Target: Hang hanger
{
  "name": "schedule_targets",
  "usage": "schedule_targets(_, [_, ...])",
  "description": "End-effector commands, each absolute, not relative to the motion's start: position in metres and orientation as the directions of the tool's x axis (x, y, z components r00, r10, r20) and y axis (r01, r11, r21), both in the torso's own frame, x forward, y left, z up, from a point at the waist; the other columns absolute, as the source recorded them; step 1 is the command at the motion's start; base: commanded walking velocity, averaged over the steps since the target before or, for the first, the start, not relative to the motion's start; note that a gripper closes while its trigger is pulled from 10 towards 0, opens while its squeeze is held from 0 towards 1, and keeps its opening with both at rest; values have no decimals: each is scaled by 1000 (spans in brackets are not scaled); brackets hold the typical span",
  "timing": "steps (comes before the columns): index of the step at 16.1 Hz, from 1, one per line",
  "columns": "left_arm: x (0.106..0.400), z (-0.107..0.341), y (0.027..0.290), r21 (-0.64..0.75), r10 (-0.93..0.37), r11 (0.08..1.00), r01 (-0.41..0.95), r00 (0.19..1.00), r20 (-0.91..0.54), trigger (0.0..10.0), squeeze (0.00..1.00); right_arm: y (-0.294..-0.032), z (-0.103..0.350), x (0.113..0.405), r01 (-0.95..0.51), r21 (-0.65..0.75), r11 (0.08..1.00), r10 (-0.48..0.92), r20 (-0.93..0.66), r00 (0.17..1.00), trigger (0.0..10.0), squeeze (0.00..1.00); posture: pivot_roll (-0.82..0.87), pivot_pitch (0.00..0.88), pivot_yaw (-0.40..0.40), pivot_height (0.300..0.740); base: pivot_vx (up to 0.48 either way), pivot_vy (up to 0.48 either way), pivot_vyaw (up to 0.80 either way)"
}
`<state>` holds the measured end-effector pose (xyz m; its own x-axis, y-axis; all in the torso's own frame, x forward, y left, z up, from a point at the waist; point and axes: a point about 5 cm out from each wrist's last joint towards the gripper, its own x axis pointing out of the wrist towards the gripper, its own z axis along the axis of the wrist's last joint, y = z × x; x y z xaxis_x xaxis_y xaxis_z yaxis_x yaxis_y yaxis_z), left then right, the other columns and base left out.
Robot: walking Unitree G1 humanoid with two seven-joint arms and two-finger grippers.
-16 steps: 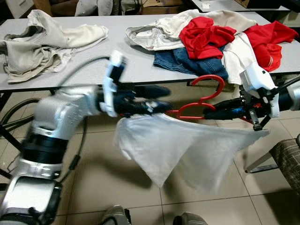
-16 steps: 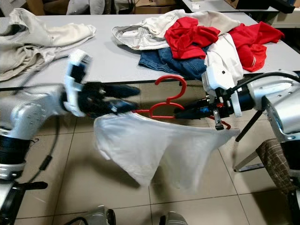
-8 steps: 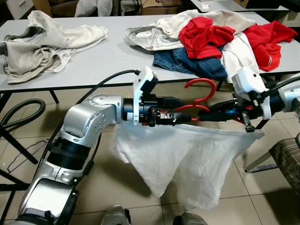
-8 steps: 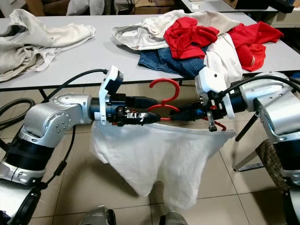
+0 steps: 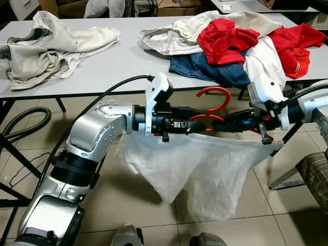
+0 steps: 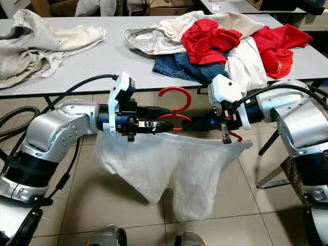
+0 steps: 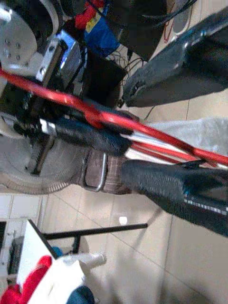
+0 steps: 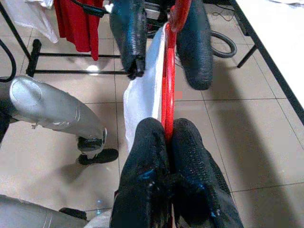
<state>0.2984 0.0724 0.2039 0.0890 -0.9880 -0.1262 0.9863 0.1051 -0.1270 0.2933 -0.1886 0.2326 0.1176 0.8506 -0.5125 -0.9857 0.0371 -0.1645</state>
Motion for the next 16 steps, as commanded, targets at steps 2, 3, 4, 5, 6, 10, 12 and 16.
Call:
schedule_targets(2, [296, 203, 69, -102, -987, 90, 991, 75, -142, 0, 0, -185, 245, 294, -977, -212, 22, 864, -487, 125, 0, 0, -113, 0, 42, 740, 0, 0, 0])
schedule_targets(3, [296, 203, 69, -99, -987, 90, 991, 75, -143, 0, 0, -185, 245, 294, -977, -213, 21, 865, -486, 124, 0, 0, -115, 0, 43, 740, 0, 0, 0])
schedule_targets(4, [297, 203, 69, -102, -987, 91, 991, 76, -141, 0, 0, -185, 246, 293, -977, -212, 20, 866, -485, 123, 0, 0, -115, 0, 43, 740, 0, 0, 0])
schedule_targets(5, [297, 203, 70, -102, -987, 90, 991, 76, -140, 0, 0, -185, 246, 293, -977, -212, 20, 867, -483, 122, 0, 0, -115, 0, 43, 740, 0, 0, 0])
schedule_targets(6, [297, 203, 71, -97, -987, 90, 991, 75, -144, 0, 0, -185, 246, 293, -977, -212, 19, 868, -481, 122, 0, 0, -117, 0, 43, 740, 0, 0, 0])
schedule_targets(10, [299, 201, 75, -81, -984, 104, 991, 91, -156, 0, 0, -184, 248, 294, -976, -217, 17, 871, -476, 121, 0, 0, -117, 0, 39, 740, 0, 0, 0])
schedule_targets(12, [300, 201, 75, -81, -984, 106, 991, 92, -154, 0, 0, -184, 249, 294, -975, -219, 18, 872, -473, 123, 0, 0, -117, 0, 39, 740, 0, 0, 0])
schedule_targets(16, [303, 205, 79, -78, -984, 123, 989, 111, -137, 0, 0, -185, 252, 300, -953, -292, 77, 871, -446, 207, 10000, 0, -122, 0, 42, 740, 0, 0, 0])
